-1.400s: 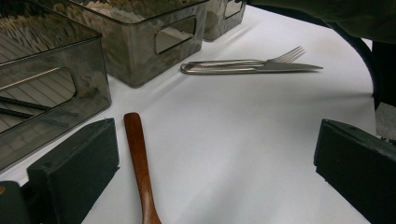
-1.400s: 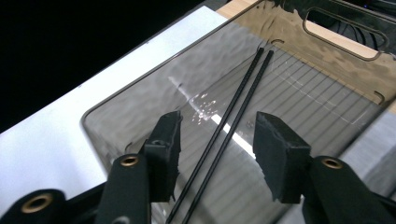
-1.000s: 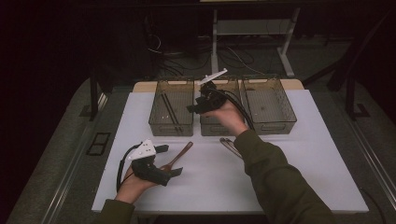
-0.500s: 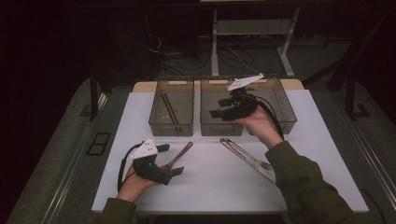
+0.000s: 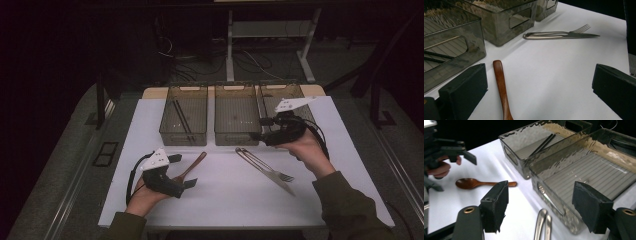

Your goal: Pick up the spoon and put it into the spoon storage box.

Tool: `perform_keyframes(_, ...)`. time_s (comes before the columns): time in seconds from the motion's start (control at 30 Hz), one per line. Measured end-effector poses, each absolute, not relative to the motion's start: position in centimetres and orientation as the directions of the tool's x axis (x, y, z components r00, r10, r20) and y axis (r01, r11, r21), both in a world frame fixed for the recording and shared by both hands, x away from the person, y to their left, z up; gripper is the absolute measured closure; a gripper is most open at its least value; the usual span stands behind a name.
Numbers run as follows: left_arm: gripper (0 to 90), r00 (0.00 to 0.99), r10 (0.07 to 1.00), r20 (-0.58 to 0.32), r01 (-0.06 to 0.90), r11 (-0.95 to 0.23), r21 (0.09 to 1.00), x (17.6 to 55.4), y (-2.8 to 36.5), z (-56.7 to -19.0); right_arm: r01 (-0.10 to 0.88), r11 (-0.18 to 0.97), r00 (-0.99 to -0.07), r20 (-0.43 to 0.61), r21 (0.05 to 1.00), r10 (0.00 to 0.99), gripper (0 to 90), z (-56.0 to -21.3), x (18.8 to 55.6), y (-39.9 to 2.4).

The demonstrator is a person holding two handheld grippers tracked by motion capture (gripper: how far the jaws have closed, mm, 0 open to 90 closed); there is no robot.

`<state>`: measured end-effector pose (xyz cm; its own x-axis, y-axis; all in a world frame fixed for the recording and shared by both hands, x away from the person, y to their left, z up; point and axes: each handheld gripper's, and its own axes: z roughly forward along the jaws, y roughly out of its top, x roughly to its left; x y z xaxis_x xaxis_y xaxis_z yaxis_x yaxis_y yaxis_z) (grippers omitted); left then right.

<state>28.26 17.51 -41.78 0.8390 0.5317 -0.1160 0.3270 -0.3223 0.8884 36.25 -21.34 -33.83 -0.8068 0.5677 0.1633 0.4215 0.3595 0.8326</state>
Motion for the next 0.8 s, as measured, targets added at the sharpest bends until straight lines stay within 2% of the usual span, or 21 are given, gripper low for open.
perform_keyframes(0.47, 0.0, 0.836, 0.537, -0.11, 0.324, -0.322, 0.89, 28.1, 17.6, -41.7, 0.441, 0.293, -0.774, 0.194, 0.848, 0.602, 21.9, -37.8, 31.9, -25.5)
perform_keyframes(0.8, 0.6, 0.823, 0.558, -0.103, 0.336, -0.333, 0.881, 28.6, 17.9, -41.7, 0.448, 0.309, -0.734, 0.148, 0.839, 0.662, 17.5, -41.0, 28.6, -27.5)
